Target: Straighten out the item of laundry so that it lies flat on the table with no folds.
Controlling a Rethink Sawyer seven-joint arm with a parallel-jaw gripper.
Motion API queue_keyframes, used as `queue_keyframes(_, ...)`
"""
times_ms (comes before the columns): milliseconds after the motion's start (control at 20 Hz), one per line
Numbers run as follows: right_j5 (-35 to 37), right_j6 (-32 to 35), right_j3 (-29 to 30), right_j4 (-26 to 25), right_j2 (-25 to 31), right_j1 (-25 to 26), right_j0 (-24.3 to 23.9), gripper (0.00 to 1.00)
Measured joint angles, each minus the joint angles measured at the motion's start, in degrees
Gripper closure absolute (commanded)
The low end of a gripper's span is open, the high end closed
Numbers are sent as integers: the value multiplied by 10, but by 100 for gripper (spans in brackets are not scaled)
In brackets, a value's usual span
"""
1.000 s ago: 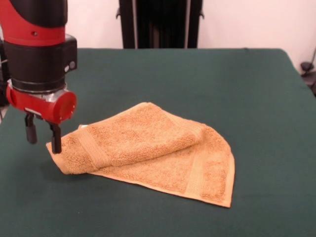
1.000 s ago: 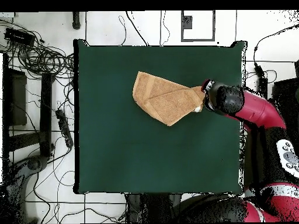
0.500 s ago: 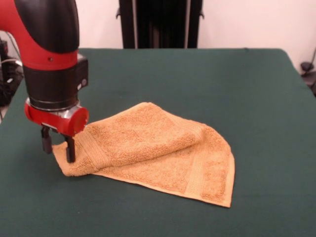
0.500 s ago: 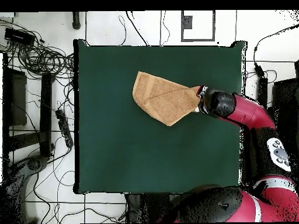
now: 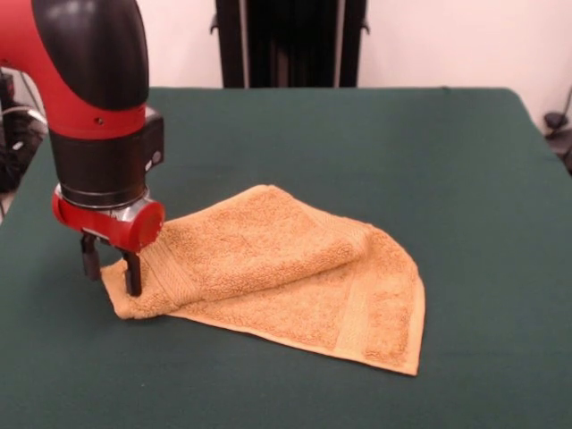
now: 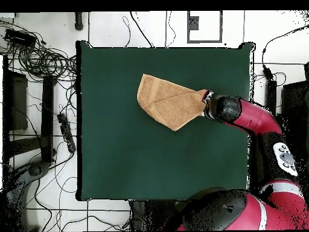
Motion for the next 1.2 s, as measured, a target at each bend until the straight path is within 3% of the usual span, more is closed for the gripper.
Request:
queue_keyframes(100,0,0,0,0,-2,0,1,0)
queue_keyframes(150,0,0,-2,0,-4,0,4,100)
queue_keyframes(1100,0,0,-5,0,-29,4,25,100)
queue_keyframes(1150,0,0,-6,-1,-34,5,27,0)
queue_keyframes(1200,-1,0,-6,-1,-37,6,28,0)
